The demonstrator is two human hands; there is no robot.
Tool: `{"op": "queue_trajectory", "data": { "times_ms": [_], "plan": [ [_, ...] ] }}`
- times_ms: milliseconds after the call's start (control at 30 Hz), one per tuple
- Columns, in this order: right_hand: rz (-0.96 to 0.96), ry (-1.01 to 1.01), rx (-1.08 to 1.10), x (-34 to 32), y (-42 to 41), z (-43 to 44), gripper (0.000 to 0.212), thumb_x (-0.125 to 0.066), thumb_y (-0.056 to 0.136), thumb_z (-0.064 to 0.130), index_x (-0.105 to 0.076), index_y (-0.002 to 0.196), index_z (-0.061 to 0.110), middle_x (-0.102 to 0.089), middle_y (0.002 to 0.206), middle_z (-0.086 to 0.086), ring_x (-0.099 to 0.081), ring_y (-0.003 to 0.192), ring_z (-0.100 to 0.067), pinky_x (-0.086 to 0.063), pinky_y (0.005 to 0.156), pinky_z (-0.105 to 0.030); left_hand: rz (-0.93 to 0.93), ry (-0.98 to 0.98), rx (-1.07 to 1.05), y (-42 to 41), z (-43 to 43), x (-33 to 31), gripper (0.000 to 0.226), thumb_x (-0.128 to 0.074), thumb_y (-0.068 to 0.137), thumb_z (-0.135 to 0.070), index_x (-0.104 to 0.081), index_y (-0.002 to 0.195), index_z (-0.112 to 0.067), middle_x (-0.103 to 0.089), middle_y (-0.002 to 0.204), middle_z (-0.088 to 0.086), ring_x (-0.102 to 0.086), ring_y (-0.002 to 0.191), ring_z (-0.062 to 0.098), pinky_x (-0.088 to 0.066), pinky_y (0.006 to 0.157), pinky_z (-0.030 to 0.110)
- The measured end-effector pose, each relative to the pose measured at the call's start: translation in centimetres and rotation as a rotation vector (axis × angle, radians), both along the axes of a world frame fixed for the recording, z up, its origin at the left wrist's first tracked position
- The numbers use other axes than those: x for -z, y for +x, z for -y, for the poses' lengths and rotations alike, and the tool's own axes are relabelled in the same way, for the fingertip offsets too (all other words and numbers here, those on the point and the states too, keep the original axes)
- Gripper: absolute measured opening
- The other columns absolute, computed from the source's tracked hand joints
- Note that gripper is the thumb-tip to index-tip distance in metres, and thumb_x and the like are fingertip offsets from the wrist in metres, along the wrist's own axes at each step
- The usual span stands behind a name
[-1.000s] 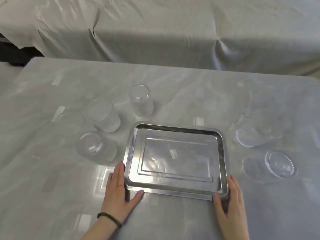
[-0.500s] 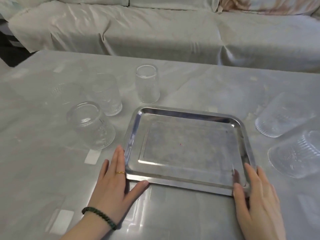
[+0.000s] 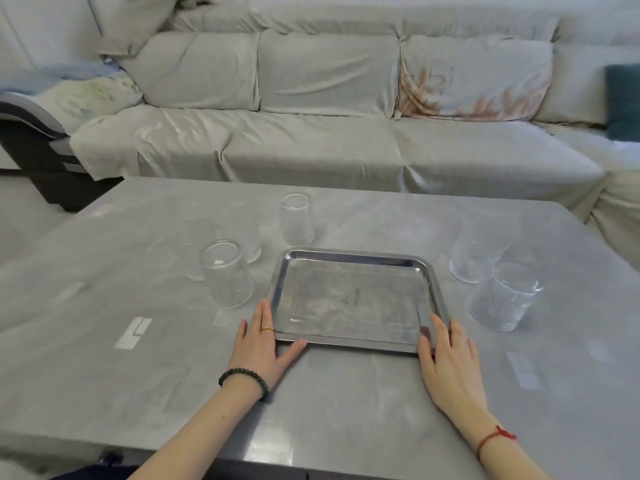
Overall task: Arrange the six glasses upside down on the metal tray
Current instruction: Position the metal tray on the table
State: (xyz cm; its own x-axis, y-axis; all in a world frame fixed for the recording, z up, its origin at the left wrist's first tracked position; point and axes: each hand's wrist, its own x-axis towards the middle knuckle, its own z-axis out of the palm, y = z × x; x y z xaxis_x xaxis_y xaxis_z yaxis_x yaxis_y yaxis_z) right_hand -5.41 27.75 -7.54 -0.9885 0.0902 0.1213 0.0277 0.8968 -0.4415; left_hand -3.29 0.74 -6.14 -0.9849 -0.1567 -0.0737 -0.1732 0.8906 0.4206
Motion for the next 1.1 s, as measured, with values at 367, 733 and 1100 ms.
{"op": "queue_trajectory", "data": {
  "times_ms": [367,733,1100],
  "plan": [
    [0.131,-0.065,-0.078,-1.1,0.1,-0.6,0.053,-0.032,0.094,0.038,-0.019,0.142,0.018,-0.019,0.153,-0.012,-0.013,0.142,-0.026,-0.013,0.117,-0.04,0.025,0.168,0.075,2.7,1.6,-0.9,0.079,-0.042,0.089,-0.042,0.008,0.142,-0.012,0.003,0.156,0.001,-0.001,0.143,0.01,0.005,0.115,0.027],
    [0.079,0.009,-0.081,-1.8,-1.8,-0.6,0.053,-0.052,0.087,0.027,-0.036,0.134,0.008,-0.043,0.138,-0.016,-0.039,0.128,-0.033,-0.027,0.109,-0.047,0.069,0.335,0.031,3.1,2.2,-1.4,0.074,-0.045,0.089,-0.037,0.0,0.143,-0.017,-0.002,0.155,-0.004,-0.001,0.143,0.018,0.0,0.116,0.028],
    [0.073,-0.322,-0.598,-8.7,-4.5,15.2,0.063,-0.062,0.082,0.027,-0.029,0.136,0.022,-0.037,0.144,0.004,-0.034,0.133,-0.013,-0.025,0.11,-0.027,-0.203,0.806,-0.381,-0.6,8.5,-3.5,0.076,-0.066,0.078,-0.026,-0.022,0.138,-0.011,-0.03,0.148,0.006,-0.027,0.137,0.02,-0.024,0.111,0.033]
  ]
}}
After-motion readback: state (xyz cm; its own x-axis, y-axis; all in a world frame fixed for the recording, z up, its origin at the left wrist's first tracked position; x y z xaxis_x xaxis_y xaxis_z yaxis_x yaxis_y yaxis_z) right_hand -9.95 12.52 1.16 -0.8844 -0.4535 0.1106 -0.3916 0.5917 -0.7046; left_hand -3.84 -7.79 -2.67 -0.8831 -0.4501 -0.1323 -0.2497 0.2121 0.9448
